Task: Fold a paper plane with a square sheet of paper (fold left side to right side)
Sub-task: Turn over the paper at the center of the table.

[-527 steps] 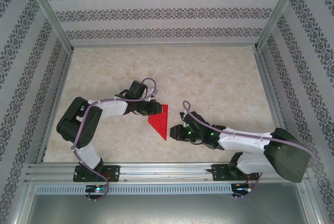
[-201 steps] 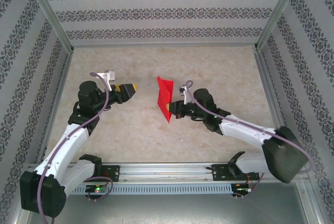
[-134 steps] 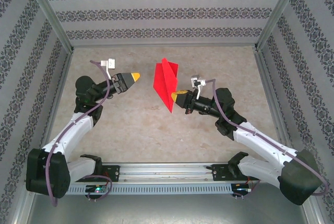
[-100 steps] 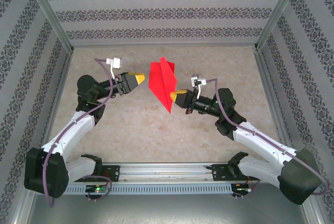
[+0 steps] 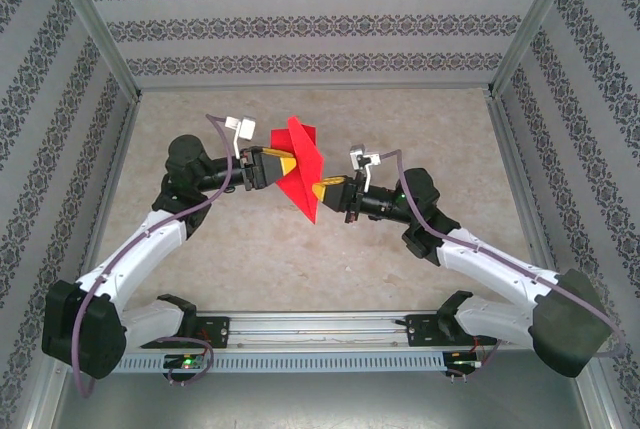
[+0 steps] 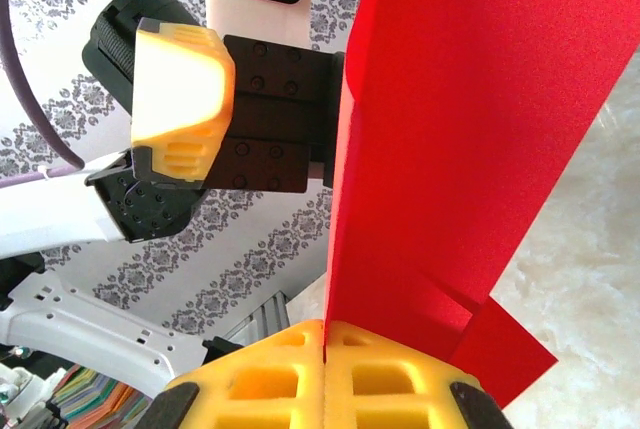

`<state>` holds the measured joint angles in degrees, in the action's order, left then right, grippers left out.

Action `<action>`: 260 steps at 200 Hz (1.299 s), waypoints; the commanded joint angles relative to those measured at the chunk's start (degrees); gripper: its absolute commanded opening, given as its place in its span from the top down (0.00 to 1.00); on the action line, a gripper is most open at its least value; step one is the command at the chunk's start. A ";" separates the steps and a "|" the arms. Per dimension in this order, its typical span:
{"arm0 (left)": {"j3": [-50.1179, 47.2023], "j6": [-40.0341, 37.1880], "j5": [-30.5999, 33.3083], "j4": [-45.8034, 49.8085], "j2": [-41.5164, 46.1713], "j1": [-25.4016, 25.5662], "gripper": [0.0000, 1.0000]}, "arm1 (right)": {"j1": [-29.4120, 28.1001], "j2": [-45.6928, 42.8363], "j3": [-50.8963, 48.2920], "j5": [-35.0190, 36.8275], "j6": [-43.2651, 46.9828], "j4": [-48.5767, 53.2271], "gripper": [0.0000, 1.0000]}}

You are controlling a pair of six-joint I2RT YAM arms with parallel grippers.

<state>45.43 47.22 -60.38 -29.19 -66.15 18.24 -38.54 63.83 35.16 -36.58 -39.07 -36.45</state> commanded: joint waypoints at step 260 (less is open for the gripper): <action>-2.56 -2.76 8.17 -4.77 1.97 2.62 0.96 | 3.97 -12.64 -4.05 8.79 -4.23 7.44 0.54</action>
<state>44.03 43.09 -53.23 -27.99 -65.28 19.92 -35.81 55.20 33.67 -31.88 -43.27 -33.17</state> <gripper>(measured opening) 0.050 0.403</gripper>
